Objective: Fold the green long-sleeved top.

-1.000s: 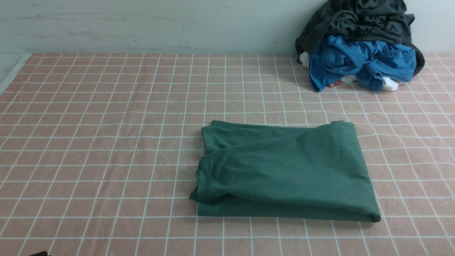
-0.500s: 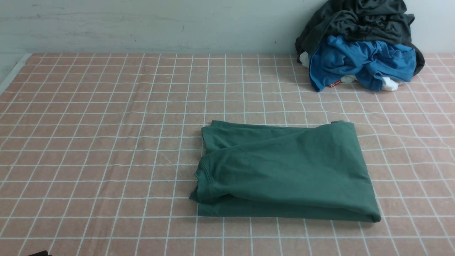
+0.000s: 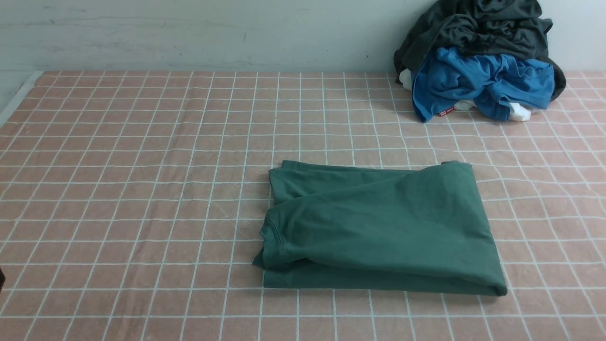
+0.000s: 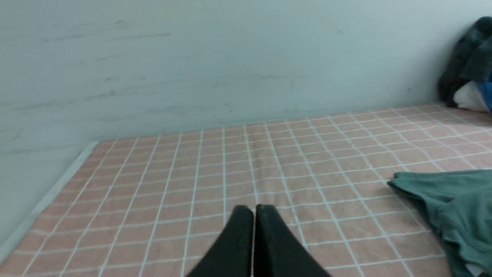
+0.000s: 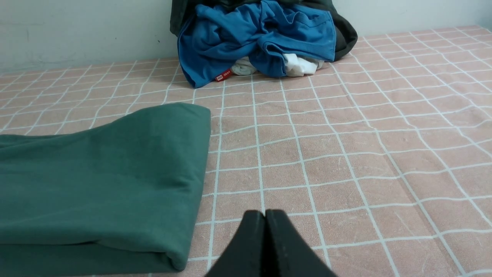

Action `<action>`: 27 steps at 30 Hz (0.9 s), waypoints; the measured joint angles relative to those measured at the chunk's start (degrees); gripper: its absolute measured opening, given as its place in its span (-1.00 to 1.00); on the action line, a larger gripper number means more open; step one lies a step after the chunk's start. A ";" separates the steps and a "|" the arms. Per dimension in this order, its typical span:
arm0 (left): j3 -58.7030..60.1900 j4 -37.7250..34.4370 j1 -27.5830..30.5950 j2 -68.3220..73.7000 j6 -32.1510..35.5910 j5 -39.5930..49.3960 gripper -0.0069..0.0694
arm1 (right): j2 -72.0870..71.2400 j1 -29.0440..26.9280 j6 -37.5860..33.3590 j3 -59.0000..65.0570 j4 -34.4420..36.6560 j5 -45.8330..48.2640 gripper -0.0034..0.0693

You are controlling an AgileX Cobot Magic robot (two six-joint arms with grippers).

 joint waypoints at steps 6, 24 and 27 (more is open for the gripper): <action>3.50 4.28 5.11 -3.81 -5.55 6.36 -0.84 | 0.00 0.00 0.00 0.00 0.00 0.00 -0.94; 3.57 3.71 7.06 -3.81 -5.55 15.70 -0.84 | 0.00 0.00 0.00 0.00 -0.06 0.00 -0.94; 3.57 3.47 7.06 -3.81 -5.55 15.70 -0.84 | 0.00 0.00 0.00 0.00 -0.06 0.00 -0.94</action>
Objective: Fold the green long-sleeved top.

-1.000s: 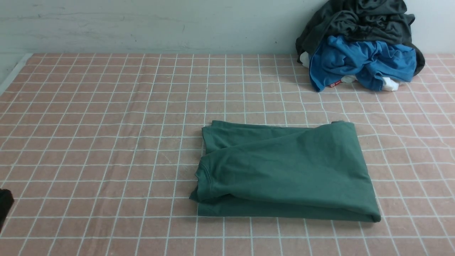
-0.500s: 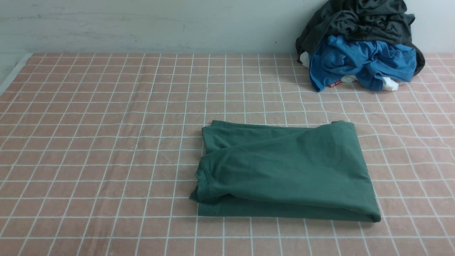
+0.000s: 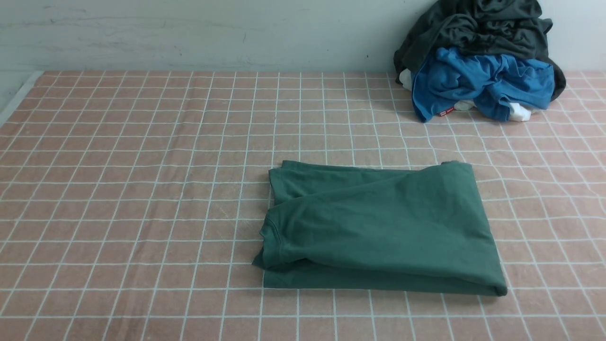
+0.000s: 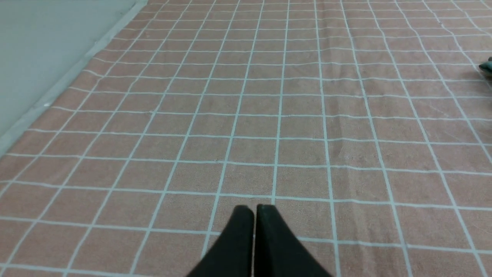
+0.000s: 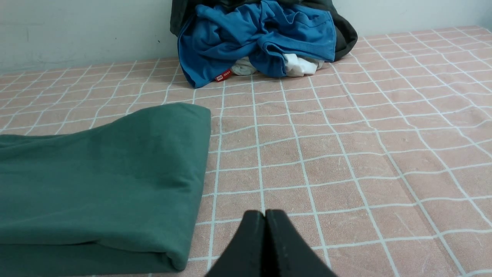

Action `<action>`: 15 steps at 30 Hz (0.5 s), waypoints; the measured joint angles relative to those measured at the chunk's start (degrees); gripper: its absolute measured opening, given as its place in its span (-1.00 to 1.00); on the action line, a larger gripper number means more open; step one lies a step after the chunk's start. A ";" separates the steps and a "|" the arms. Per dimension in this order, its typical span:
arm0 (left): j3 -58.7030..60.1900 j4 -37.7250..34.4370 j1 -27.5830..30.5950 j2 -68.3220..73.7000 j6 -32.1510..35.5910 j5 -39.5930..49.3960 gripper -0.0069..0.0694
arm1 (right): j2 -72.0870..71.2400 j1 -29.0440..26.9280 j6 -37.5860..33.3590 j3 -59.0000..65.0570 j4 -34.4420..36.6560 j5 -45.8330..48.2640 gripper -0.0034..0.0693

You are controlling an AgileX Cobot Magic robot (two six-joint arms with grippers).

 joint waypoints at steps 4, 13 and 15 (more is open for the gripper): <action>0.00 -0.69 0.00 0.00 0.00 0.00 -0.84 | 0.00 0.00 0.00 0.00 0.00 0.00 -0.94; 0.00 -5.75 0.00 0.00 0.00 0.00 -0.84 | 0.00 0.00 0.00 0.00 0.00 0.00 -0.94; 0.00 -5.92 0.00 0.00 0.00 0.00 -0.84 | 0.00 0.00 0.00 0.00 0.00 0.00 -0.94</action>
